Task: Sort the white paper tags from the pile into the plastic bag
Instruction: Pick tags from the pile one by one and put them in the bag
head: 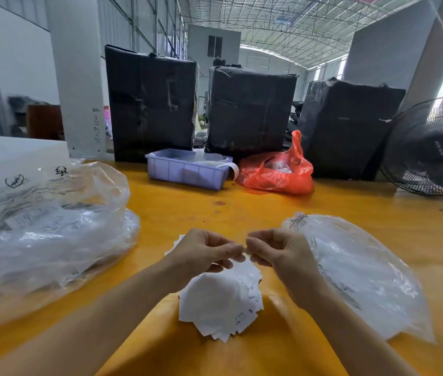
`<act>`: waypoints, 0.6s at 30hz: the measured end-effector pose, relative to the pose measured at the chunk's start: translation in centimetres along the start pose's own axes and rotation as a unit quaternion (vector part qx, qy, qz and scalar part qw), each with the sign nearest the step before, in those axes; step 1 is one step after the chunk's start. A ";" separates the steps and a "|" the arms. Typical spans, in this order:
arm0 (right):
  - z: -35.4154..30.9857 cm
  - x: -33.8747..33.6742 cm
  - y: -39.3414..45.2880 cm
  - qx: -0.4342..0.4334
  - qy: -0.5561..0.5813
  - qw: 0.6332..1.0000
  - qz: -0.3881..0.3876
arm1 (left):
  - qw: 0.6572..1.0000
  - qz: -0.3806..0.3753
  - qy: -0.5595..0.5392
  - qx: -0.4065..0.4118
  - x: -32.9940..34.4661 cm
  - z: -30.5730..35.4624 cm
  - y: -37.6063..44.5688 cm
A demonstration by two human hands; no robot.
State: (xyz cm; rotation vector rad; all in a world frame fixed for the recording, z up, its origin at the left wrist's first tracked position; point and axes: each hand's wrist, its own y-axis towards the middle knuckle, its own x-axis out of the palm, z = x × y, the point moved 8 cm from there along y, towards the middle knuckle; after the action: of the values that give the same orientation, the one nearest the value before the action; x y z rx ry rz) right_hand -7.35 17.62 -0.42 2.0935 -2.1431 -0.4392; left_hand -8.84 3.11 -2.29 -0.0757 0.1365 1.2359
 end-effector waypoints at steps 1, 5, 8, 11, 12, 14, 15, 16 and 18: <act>0.2 0.0 0.0 0.011 0.009 1.000 -0.001 | 1.000 0.002 -0.004 0.002 0.1 0.0 0.0; 0.4 0.1 0.1 0.032 0.027 0.999 -0.004 | 1.000 0.023 -0.013 -0.003 -0.3 -0.1 0.0; 0.6 0.2 0.0 0.042 0.029 0.999 -0.001 | 0.999 0.024 -0.024 -0.013 -0.3 -0.1 -0.1; 0.7 -0.1 0.1 0.048 0.042 0.998 0.020 | 0.997 0.014 -0.068 -0.031 0.0 -0.4 0.0; 0.7 -0.3 0.1 0.050 0.046 0.997 0.030 | 0.995 0.013 -0.086 -0.040 0.2 -0.5 0.0; 1.0 -0.6 0.1 0.059 0.059 0.995 0.048 | 0.990 0.011 -0.128 -0.051 0.4 -0.5 0.1; 1.2 -0.7 0.1 0.068 0.070 0.994 0.054 | 0.986 0.005 -0.157 -0.051 0.5 -0.5 0.2; 1.5 -0.7 0.1 0.082 0.086 0.991 0.058 | 0.981 -0.007 -0.188 -0.047 0.6 -0.4 0.2; 2.2 -0.6 0.1 0.121 0.131 0.982 0.056 | 0.977 -0.048 -0.209 -0.011 0.6 0.3 0.1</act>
State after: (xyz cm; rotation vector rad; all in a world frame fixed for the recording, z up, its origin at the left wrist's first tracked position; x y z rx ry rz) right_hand -8.03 18.46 -2.45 1.9952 -2.2311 0.1099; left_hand -8.75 3.76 -2.12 0.1573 -0.2450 1.1312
